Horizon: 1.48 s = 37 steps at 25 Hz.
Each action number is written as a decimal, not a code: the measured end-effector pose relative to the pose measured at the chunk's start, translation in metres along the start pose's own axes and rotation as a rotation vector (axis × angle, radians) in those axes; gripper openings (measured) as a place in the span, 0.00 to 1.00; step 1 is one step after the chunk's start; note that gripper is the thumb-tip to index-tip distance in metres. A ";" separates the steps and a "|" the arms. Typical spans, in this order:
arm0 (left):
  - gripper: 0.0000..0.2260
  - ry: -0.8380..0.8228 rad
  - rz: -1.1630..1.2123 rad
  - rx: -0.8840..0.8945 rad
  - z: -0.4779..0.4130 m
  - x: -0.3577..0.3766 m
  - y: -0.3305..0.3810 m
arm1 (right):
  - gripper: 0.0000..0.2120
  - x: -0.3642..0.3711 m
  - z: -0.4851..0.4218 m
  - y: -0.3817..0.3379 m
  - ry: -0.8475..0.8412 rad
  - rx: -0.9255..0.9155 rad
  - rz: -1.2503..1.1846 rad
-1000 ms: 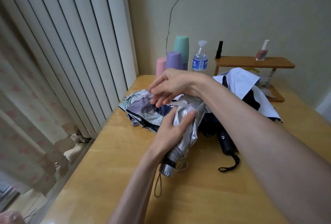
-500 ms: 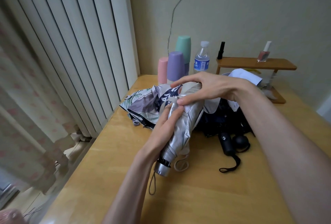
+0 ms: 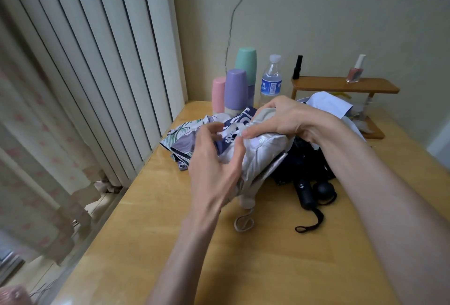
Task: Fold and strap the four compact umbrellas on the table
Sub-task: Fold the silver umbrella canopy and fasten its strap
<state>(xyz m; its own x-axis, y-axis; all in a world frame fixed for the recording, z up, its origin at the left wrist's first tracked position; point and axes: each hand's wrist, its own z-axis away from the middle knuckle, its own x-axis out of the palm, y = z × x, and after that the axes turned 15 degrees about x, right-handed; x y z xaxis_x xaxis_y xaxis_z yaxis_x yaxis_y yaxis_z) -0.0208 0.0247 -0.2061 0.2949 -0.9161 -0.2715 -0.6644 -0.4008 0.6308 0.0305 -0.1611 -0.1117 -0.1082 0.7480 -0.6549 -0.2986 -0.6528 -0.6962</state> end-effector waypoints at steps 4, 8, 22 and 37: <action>0.06 0.155 -0.274 0.560 0.015 0.021 0.027 | 0.31 0.001 -0.001 -0.004 0.052 0.128 -0.057; 0.03 0.067 -0.365 0.789 0.044 0.047 0.035 | 0.37 -0.001 0.002 -0.007 0.117 0.188 -0.076; 0.34 -0.339 -0.419 0.477 0.016 0.023 -0.016 | 0.20 -0.005 0.016 0.001 0.063 0.288 0.030; 0.36 -0.522 -0.228 0.203 0.010 0.001 -0.017 | 0.29 -0.005 0.022 -0.005 0.074 0.231 0.064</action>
<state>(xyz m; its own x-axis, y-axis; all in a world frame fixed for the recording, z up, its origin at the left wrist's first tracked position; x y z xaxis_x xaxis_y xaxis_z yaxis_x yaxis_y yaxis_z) -0.0163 0.0306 -0.2238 0.1035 -0.6684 -0.7366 -0.7573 -0.5330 0.3773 0.0117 -0.1590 -0.0987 -0.0670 0.6899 -0.7208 -0.5029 -0.6473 -0.5728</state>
